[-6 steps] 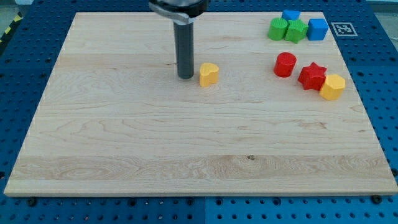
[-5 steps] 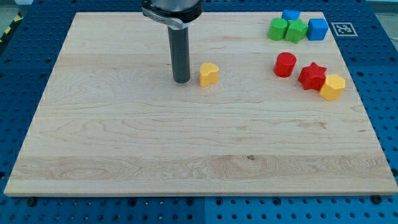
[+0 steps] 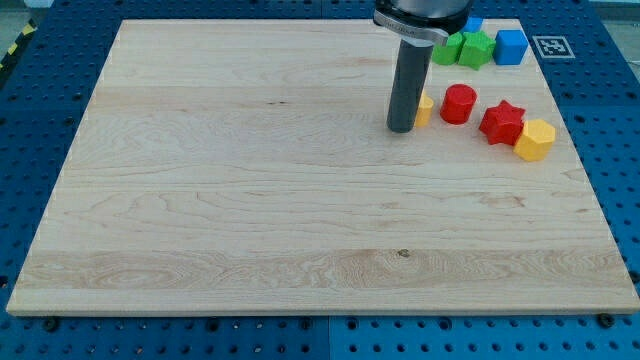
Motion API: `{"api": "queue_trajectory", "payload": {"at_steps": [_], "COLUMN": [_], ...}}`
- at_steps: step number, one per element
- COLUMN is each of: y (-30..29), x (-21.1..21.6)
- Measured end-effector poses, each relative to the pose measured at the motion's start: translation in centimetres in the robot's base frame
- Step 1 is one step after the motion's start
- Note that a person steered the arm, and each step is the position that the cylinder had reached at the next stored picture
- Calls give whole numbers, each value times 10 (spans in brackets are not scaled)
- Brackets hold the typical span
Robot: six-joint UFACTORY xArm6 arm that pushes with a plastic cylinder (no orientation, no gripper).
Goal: Slide the yellow heart towards the center right
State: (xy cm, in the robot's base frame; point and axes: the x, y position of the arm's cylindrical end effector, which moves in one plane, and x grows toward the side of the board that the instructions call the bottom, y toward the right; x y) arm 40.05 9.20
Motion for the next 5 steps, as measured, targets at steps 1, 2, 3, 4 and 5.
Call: {"api": "queue_trajectory", "payload": {"at_steps": [1,2,3,4,5], "y": [-18,-11,10,42,40], "x": [-24,-34,-22,-16,-16]}}
